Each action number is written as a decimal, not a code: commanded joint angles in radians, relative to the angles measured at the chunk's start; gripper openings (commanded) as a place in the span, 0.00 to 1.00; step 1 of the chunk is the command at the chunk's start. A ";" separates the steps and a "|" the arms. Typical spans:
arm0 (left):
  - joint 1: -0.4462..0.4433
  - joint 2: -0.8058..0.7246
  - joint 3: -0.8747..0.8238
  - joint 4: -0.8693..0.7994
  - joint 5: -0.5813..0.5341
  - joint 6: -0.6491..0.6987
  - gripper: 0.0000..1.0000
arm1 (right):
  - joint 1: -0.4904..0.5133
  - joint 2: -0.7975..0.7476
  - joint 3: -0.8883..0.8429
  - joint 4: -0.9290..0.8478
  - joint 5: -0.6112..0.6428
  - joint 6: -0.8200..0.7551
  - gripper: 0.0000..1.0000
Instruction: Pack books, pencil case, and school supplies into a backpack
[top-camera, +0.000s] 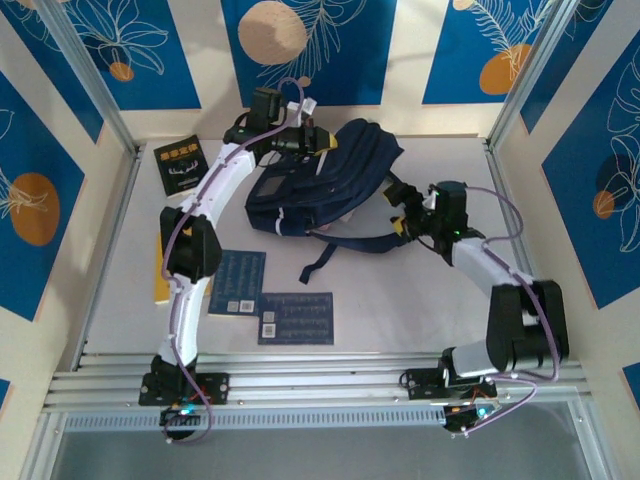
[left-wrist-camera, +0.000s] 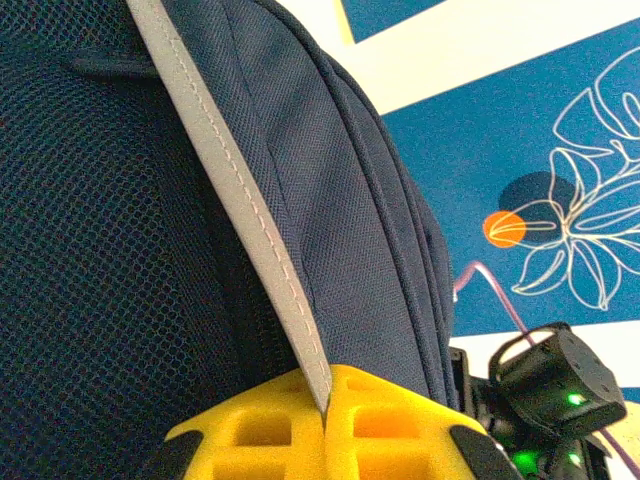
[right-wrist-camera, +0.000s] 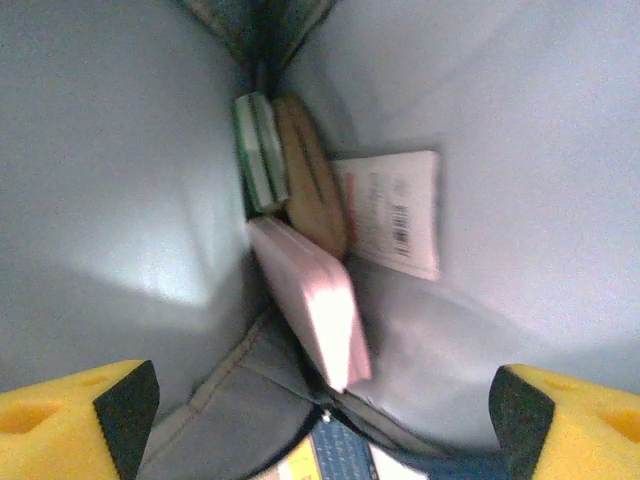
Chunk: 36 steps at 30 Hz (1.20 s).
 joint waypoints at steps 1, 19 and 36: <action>-0.015 -0.009 0.022 -0.036 -0.061 0.060 0.00 | -0.038 -0.150 0.009 -0.308 0.120 -0.023 0.87; -0.120 -0.381 -0.280 -0.237 -0.349 0.235 0.53 | 0.356 -0.475 0.074 -0.598 0.288 -0.454 0.86; -0.128 -1.455 -1.741 -0.080 -0.621 -0.201 0.58 | 0.677 0.062 0.180 -0.589 0.120 -0.600 0.84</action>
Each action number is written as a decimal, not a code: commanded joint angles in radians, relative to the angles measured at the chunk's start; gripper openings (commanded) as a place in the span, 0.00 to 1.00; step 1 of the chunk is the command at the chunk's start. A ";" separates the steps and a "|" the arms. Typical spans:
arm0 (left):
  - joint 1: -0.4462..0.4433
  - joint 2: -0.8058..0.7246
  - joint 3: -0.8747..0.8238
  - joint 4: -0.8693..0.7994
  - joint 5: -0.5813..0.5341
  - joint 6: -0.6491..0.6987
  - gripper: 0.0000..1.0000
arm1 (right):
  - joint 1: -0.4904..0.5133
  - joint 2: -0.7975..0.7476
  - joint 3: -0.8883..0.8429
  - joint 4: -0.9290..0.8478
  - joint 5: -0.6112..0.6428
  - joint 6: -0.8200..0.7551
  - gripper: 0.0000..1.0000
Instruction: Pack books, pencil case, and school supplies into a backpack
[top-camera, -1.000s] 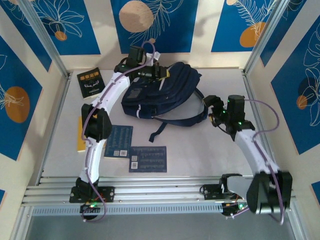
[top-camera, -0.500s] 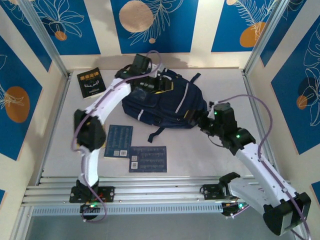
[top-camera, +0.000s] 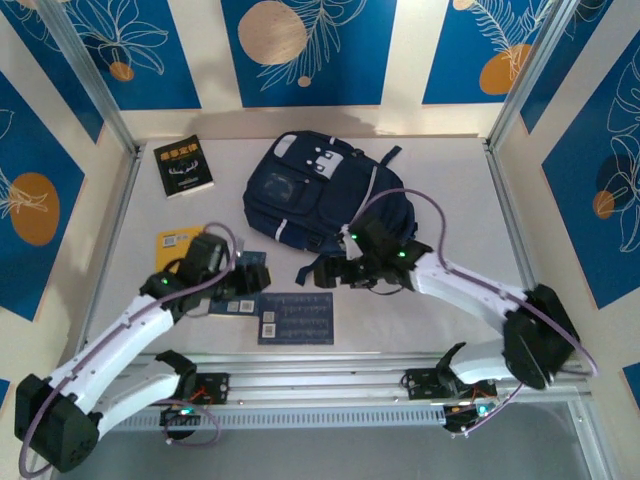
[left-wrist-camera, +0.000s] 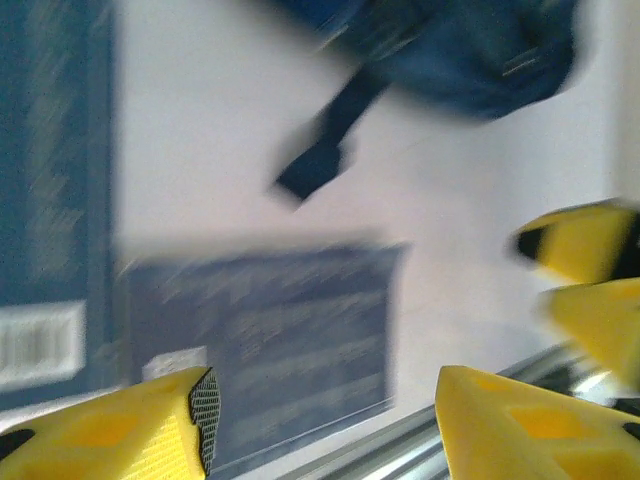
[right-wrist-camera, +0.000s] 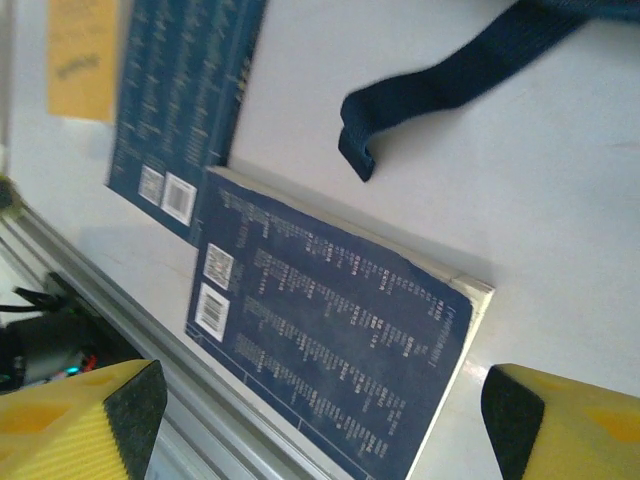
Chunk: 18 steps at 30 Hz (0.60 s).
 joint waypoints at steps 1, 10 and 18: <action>-0.005 -0.087 -0.091 -0.015 -0.035 -0.093 0.58 | 0.014 0.085 0.068 -0.067 -0.055 -0.042 0.84; -0.018 -0.149 -0.252 0.057 -0.047 -0.122 0.59 | 0.006 0.231 0.080 -0.068 -0.062 -0.035 0.84; -0.079 0.087 -0.241 0.188 -0.052 -0.097 0.58 | 0.036 0.315 0.064 -0.010 -0.109 0.005 0.84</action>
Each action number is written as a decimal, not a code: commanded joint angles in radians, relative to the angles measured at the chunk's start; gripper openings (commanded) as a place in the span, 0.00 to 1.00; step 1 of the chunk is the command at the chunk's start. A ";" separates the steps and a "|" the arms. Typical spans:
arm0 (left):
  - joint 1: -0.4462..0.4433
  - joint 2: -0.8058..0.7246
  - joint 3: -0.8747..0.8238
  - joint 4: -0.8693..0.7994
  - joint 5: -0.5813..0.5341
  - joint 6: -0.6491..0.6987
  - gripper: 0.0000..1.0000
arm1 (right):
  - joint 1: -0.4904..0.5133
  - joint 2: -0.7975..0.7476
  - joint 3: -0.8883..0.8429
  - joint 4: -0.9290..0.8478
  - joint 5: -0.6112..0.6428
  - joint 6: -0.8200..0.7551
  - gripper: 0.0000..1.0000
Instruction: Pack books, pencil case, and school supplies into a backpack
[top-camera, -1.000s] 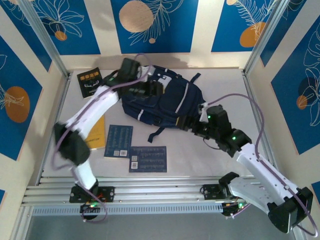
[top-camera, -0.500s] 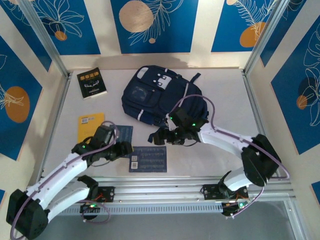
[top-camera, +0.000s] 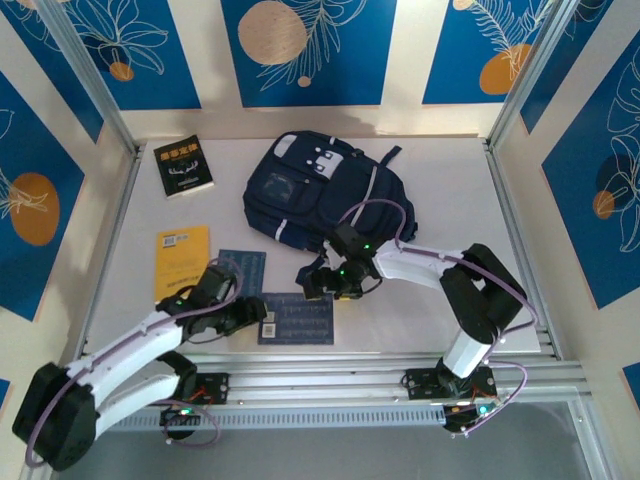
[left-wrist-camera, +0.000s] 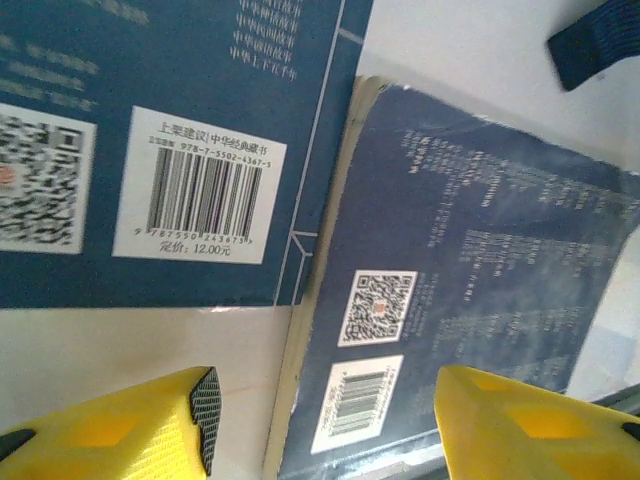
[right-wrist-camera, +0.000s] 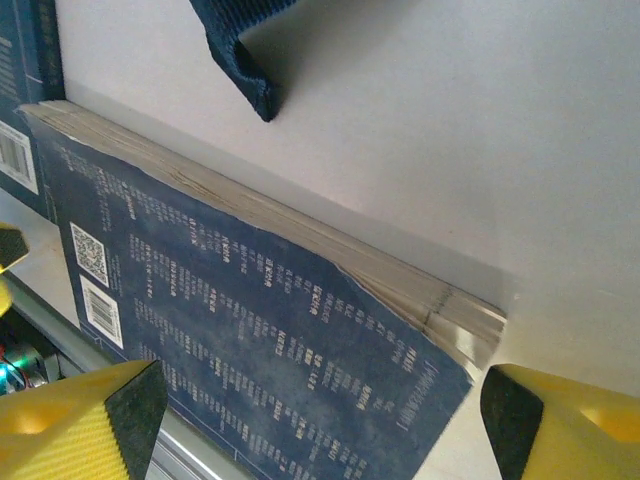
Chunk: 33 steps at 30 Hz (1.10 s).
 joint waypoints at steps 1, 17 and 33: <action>-0.028 0.081 0.017 0.067 -0.027 0.011 0.58 | 0.016 0.012 -0.016 0.024 -0.036 0.023 0.84; -0.095 0.253 0.020 0.226 -0.023 -0.001 0.50 | 0.009 -0.020 -0.130 0.217 -0.216 0.135 0.77; -0.141 0.323 0.043 0.258 -0.040 0.002 0.47 | -0.006 -0.090 -0.174 0.256 -0.259 0.165 0.32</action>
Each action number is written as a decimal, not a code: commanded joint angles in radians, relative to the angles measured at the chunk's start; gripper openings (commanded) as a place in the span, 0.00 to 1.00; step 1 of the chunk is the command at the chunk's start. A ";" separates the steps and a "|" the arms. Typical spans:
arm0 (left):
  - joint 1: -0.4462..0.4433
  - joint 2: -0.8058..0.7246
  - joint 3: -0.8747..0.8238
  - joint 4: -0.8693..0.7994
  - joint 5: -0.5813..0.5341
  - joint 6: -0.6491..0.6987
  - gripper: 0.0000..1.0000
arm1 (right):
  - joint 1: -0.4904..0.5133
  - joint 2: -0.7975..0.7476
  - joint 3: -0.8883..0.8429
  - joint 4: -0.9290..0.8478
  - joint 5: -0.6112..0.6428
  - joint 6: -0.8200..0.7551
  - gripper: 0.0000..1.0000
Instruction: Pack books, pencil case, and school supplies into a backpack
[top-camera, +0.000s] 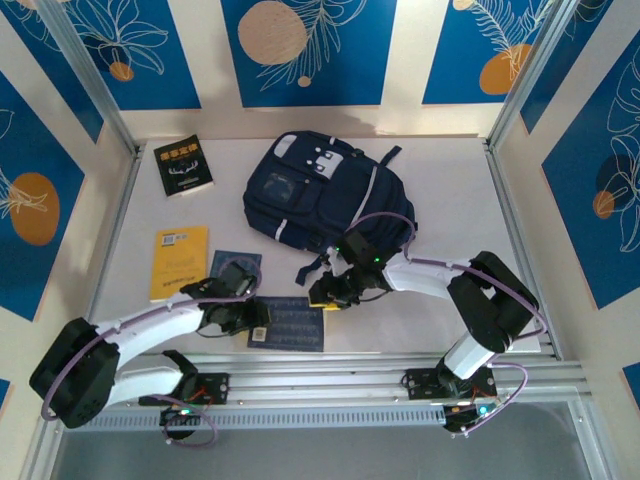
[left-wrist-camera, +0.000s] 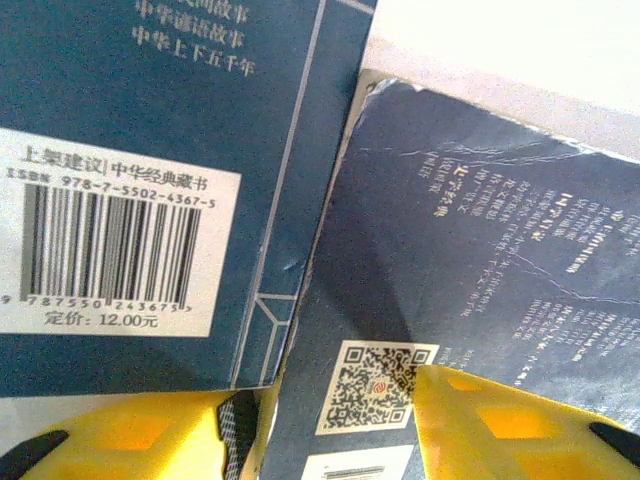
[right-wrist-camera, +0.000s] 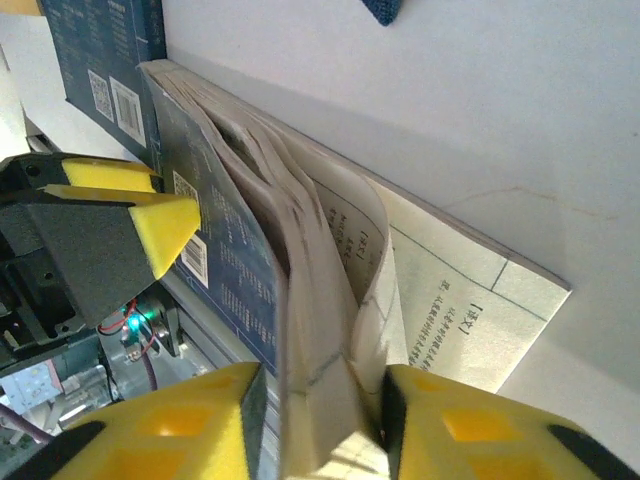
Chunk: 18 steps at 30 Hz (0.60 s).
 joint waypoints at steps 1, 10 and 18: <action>-0.044 0.090 -0.036 0.275 0.076 0.003 0.47 | 0.002 -0.008 -0.016 0.023 -0.035 -0.001 0.27; -0.046 -0.041 0.076 0.067 0.000 0.116 0.57 | -0.107 -0.062 -0.029 -0.015 0.002 0.019 0.00; -0.045 -0.125 0.136 -0.008 0.030 0.072 0.67 | -0.263 -0.149 -0.141 0.157 -0.172 0.295 0.00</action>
